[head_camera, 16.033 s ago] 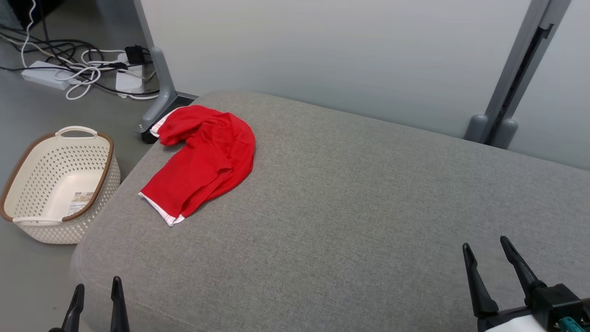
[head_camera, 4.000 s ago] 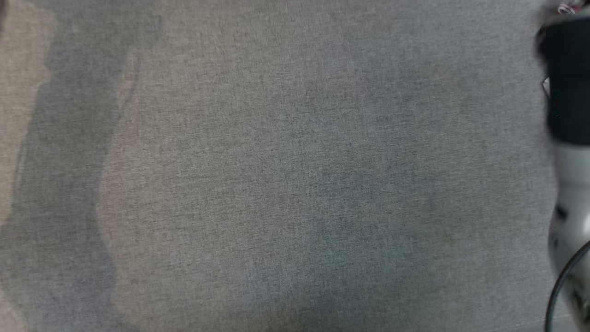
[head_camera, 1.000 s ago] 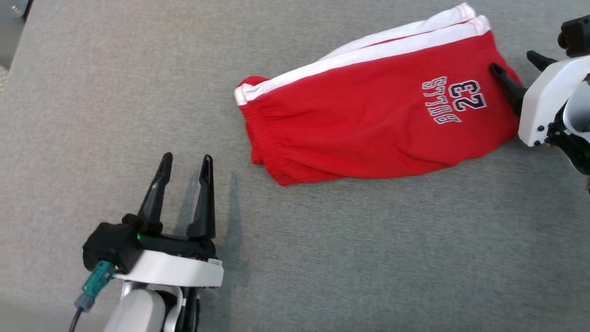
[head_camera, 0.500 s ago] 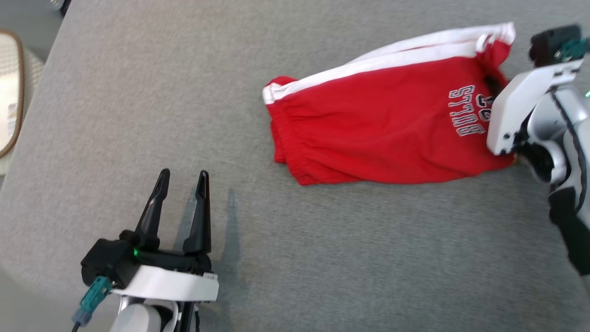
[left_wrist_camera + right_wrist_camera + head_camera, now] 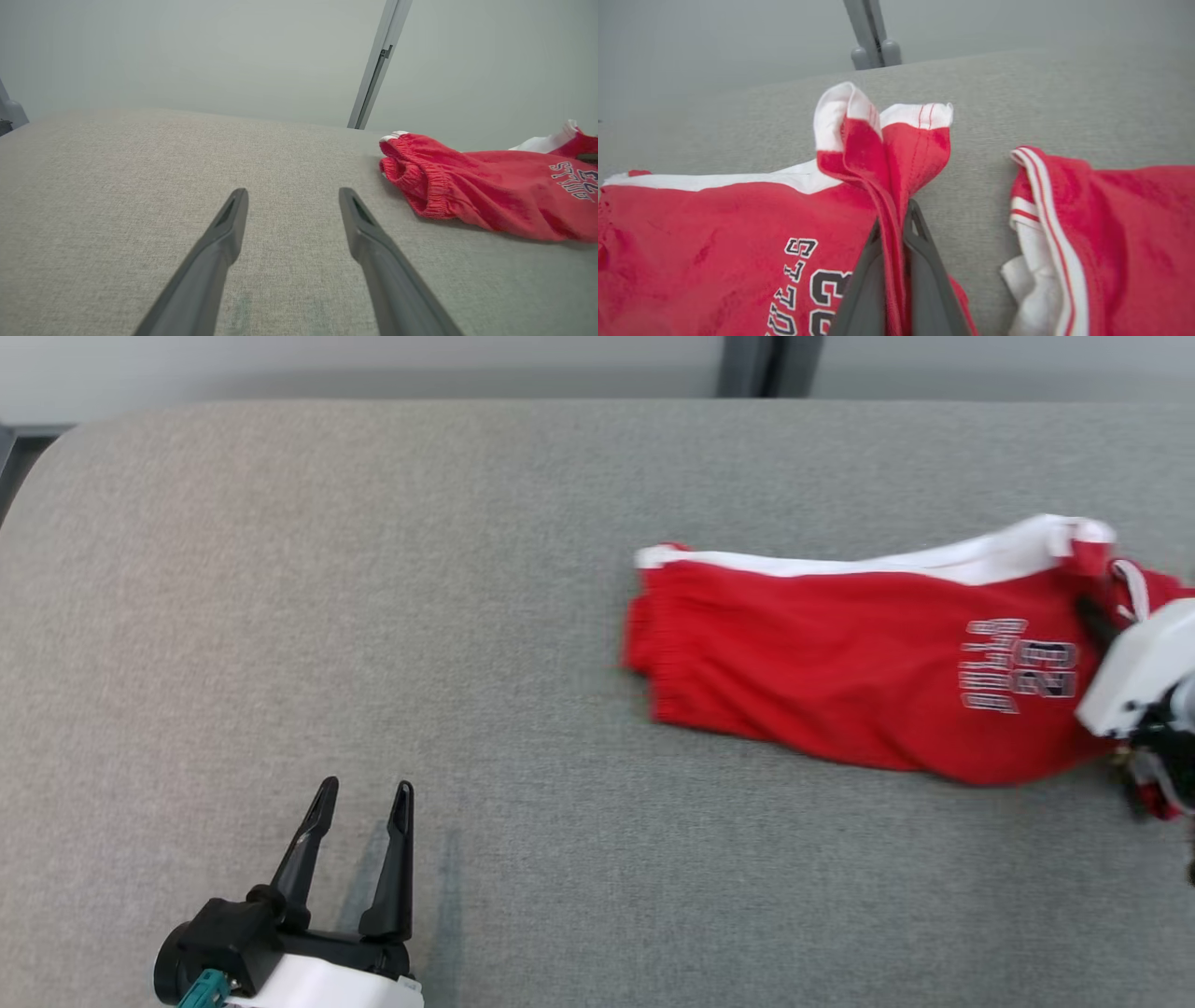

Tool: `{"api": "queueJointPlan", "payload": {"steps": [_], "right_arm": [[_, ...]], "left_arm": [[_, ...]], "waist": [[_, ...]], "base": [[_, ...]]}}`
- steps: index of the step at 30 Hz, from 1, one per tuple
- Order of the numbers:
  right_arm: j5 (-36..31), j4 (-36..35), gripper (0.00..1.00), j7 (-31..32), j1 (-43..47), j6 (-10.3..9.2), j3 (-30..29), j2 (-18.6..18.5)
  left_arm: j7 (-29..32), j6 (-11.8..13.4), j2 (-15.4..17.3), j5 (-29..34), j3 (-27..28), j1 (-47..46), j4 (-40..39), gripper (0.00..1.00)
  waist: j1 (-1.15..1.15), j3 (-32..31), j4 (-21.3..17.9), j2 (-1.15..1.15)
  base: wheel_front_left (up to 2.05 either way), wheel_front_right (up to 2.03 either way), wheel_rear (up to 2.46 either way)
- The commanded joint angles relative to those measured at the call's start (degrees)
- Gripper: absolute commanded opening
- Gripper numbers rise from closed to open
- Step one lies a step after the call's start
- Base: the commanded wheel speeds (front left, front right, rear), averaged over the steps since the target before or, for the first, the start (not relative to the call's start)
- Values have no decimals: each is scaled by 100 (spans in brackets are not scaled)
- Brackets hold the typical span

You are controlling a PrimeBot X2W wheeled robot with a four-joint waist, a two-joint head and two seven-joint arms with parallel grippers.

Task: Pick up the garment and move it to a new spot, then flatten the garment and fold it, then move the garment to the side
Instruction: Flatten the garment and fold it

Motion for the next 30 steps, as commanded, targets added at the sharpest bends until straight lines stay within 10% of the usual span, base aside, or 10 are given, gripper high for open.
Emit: {"api": "queueJointPlan", "payload": {"steps": [1,6,14,30], "right_arm": [[-93,8,0,-46,63,2,-227,-91],[-139,-523,0,123,-116,6,-836,155],[-573,-1570,0,874,110,5,-34,1342],[-248,653,0,-485,-679,6,464,1634]], "left_arm": [[-5,-31,24,32,27,53,-3,100],[-5,-52,23,-61,-30,126,-48,100],[-5,-57,24,-127,-146,58,-6,100],[-5,6,21,-188,-372,52,284,100]], "waist": [[0,-139,-133,0],[0,-73,-54,0],[0,26,57,0],[0,-101,531,0]], "base": [[0,0,0],[0,0,0],[0,0,0],[0,0,0]]}}
